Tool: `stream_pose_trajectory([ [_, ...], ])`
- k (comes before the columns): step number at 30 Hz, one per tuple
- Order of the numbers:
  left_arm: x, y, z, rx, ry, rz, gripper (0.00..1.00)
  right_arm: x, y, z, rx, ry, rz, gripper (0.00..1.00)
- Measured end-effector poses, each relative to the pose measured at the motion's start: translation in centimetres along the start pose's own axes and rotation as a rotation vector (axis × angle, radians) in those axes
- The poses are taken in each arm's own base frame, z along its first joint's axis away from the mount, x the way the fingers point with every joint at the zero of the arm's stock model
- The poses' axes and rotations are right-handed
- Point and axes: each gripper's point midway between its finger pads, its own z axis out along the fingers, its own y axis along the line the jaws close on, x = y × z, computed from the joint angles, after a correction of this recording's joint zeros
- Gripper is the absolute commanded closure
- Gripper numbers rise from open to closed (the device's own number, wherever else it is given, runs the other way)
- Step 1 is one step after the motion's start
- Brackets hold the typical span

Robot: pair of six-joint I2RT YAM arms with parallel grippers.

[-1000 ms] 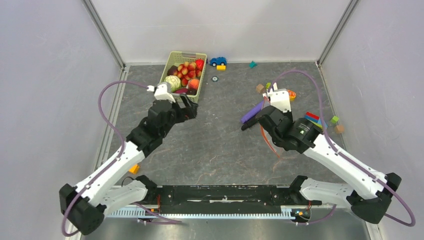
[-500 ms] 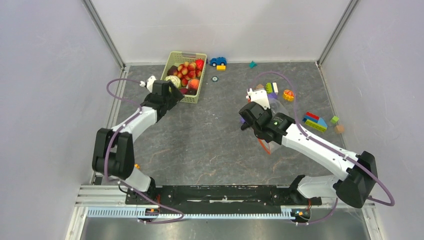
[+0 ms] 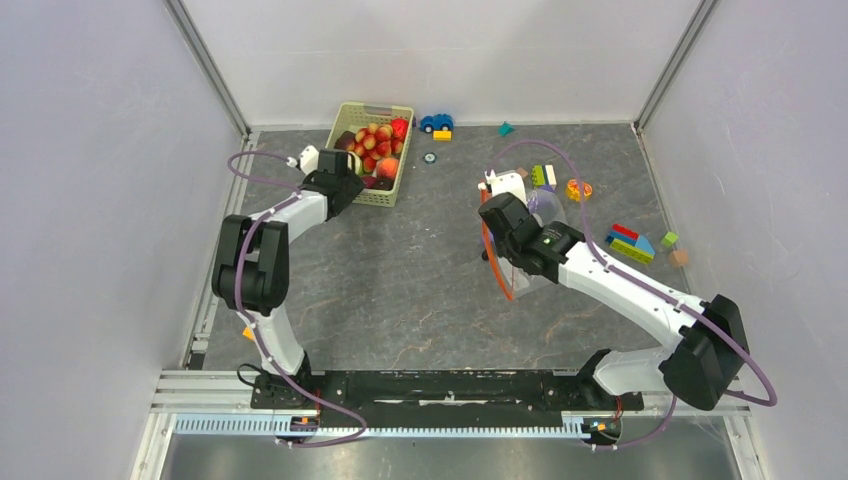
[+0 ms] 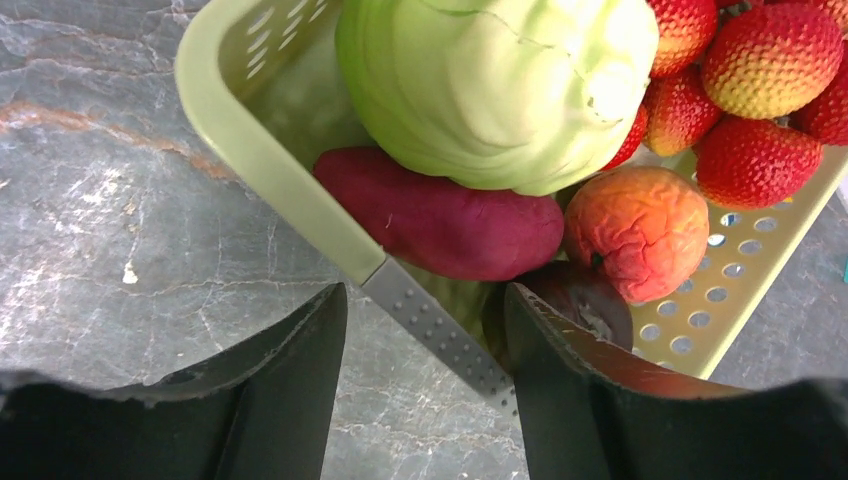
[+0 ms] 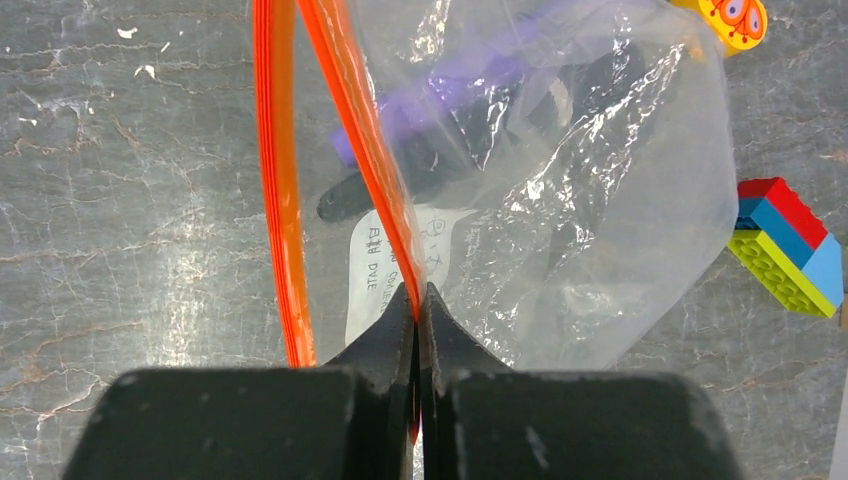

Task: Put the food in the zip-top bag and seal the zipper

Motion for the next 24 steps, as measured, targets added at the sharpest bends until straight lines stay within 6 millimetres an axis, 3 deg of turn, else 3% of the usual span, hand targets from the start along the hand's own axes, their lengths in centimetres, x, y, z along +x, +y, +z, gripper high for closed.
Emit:
stream_pose_trajectory([
  [10, 0.2, 0.1, 0.1, -0.012, 0.005, -0.044, 0.59, 1.5, -0.1, 0.2, -0.024, 0.015, -0.007, 1.0],
  [16, 1.5, 3.3, -3.3, -0.029, 0.021, -0.047, 0.63, 1.4, -0.4, -0.4, -0.038, -0.007, 0.004, 1.0],
  [24, 4.4, 8.3, -9.3, -0.033, 0.053, -0.03, 0.64, 2.2, -0.5, -0.5, -0.052, -0.011, 0.002, 1.0],
])
